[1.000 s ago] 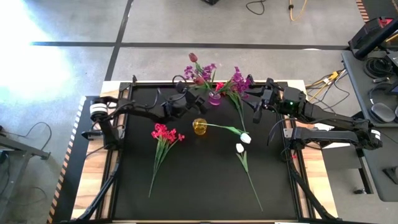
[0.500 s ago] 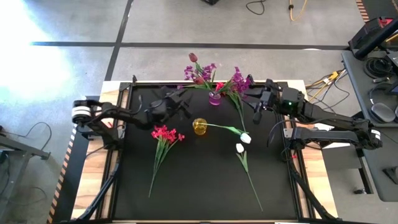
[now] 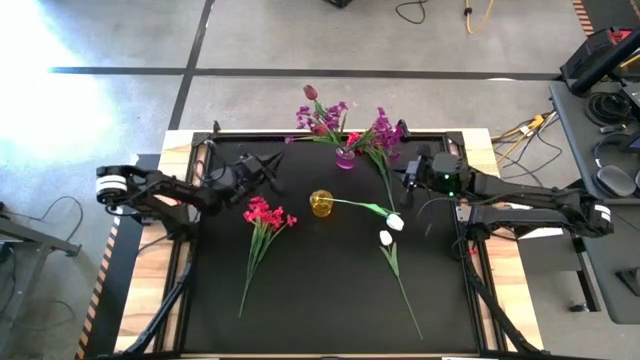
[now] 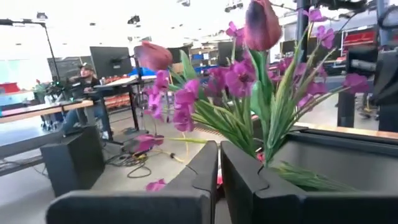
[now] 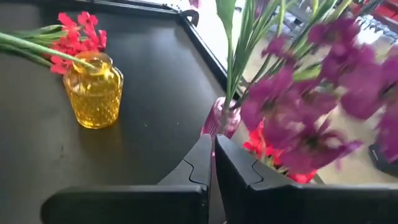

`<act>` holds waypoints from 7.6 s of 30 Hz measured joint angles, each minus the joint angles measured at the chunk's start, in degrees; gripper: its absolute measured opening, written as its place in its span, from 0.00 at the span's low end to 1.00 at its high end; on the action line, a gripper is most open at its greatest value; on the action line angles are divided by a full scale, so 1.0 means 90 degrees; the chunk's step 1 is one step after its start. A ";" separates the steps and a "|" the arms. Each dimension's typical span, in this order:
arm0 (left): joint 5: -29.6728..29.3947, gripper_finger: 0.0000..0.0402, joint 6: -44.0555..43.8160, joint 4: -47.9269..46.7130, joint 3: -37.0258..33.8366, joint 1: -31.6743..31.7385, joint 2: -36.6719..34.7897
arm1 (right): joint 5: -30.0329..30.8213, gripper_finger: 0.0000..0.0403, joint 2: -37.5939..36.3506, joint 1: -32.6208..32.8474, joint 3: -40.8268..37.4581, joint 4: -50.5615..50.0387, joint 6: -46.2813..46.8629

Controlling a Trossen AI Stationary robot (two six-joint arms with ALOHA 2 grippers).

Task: Sort flowers into vase by color
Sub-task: Adjust the flower vases

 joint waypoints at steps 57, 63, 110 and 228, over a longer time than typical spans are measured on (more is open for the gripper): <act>0.3017 0.00 -0.0821 0.0130 -0.0266 0.1904 -0.0142 | 0.0988 0.03 0.4491 -0.0002 -0.0172 0.4793 0.1241; 0.2915 0.00 -0.0826 0.0130 -0.0279 0.1904 -0.0142 | 0.1264 0.03 0.5866 -0.0002 0.0055 0.5932 0.1238; 0.2847 0.00 -0.0850 0.0023 -0.0339 0.1906 -0.0142 | 0.2162 0.03 0.6660 -0.0210 0.1389 0.4984 0.0358; 0.4738 0.00 -0.2207 -0.1785 0.0278 0.1785 0.1809 | 0.1145 0.03 0.2541 -0.0056 0.0245 0.1879 0.0349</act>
